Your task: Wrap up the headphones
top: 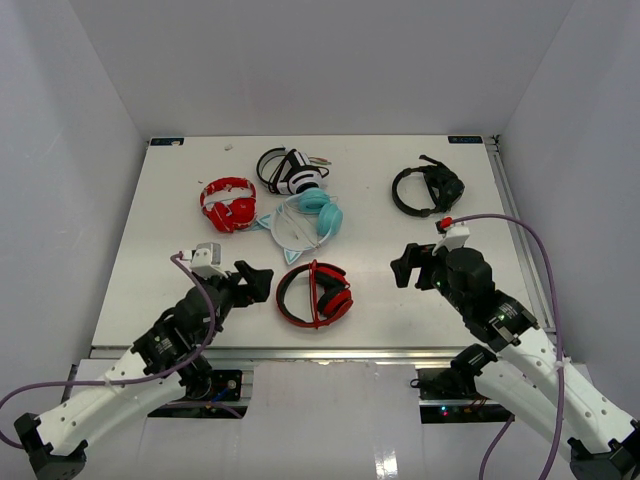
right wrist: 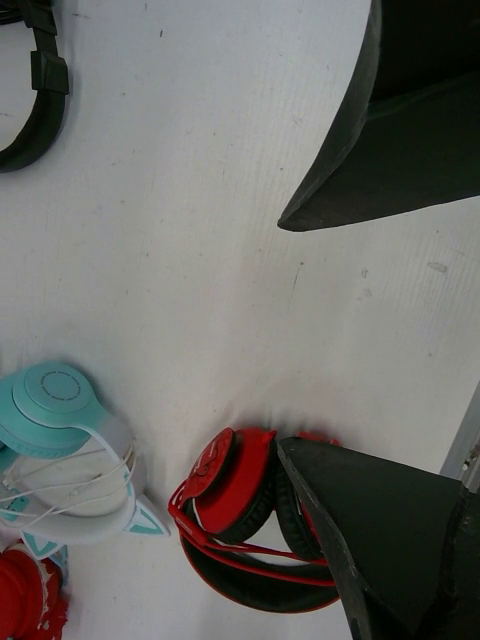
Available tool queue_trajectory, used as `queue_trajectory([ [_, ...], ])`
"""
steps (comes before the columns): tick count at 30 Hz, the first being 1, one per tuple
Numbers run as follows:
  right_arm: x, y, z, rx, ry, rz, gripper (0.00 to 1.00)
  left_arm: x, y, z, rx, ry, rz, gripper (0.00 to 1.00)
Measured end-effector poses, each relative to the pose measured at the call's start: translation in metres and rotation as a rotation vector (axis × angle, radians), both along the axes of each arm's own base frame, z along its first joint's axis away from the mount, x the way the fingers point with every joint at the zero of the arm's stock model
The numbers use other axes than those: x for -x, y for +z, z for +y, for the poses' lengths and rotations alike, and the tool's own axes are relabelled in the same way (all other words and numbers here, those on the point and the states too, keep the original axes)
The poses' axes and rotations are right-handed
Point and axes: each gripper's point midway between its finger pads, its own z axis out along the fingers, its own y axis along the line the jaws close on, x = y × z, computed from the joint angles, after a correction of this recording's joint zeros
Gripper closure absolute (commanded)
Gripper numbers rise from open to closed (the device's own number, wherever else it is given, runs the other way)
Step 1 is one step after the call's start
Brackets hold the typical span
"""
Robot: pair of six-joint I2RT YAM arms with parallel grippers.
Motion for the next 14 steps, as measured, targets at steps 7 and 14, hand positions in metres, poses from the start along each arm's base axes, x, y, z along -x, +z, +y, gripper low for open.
queue_trajectory([
  [7,0.0002,0.0027,-0.0009,0.003,0.004,-0.014,0.1,0.0015,0.0063,-0.0096,0.013,-0.047,-0.022,0.02],
  [14,0.0013,0.0088,-0.0029,-0.008,0.001,-0.037,0.1,0.0018,0.0071,-0.0108,0.012,-0.055,-0.025,0.02],
])
